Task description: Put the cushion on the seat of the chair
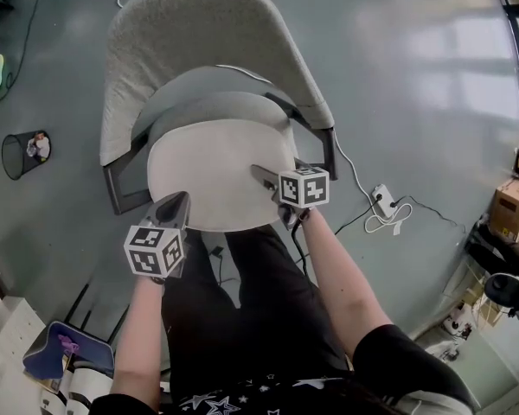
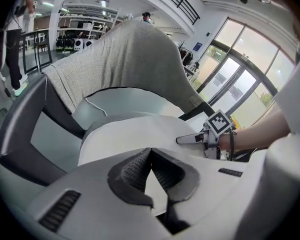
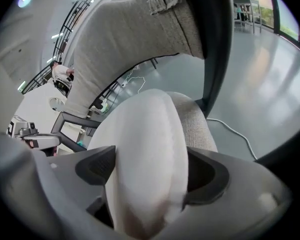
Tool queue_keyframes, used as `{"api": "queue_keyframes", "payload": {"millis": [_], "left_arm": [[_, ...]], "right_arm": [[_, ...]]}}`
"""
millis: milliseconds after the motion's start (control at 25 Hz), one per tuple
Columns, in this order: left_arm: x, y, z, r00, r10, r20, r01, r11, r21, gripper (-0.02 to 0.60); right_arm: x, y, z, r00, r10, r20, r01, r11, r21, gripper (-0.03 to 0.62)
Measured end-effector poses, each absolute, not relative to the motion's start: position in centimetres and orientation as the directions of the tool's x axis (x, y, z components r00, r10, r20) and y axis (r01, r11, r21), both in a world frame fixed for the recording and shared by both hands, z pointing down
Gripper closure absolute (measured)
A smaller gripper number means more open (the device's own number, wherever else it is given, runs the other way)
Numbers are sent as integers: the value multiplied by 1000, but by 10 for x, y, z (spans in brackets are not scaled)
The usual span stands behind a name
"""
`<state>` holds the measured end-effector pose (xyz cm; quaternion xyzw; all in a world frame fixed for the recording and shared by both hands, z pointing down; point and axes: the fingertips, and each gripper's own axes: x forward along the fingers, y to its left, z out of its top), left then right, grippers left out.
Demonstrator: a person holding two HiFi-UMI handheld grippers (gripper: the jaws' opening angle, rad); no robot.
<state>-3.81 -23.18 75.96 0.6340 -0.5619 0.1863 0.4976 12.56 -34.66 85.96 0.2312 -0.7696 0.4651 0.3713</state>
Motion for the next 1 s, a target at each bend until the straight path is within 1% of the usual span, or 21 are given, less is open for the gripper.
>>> {"api": "queue_keyframes", "payload": {"millis": [80,160,320,480,640,880,1000], "left_arm": [[-40,-234,758,306,-530,791,-897,117,425,572],[-42,-236,757,313,-535,784,-897,105,430,572],[-43,-233,754,344,-531,774,-889,80,450,572],[-45,-231,749,382,-516,767,-889,24,458,572],[-51,-236,735,410,-527,744,-880,-16,474,572],[-61,-248,703,467,-559,685,-861,-109,497,572],[-68,-249,684,507,-564,652,-843,-169,510,572]], "right_arm": [[132,-349,856,-600,-58,798,-722,470,-508,178],[137,-351,850,-576,-97,812,-738,489,-465,175],[144,-347,839,-524,-136,841,-754,533,-384,168],[145,-351,819,-491,-218,843,-775,553,-308,168],[140,-347,795,-504,-265,822,-797,510,-324,168],[131,-330,767,-477,-349,807,-836,464,-293,171],[117,-317,752,-494,-379,782,-854,380,-355,171]]}}
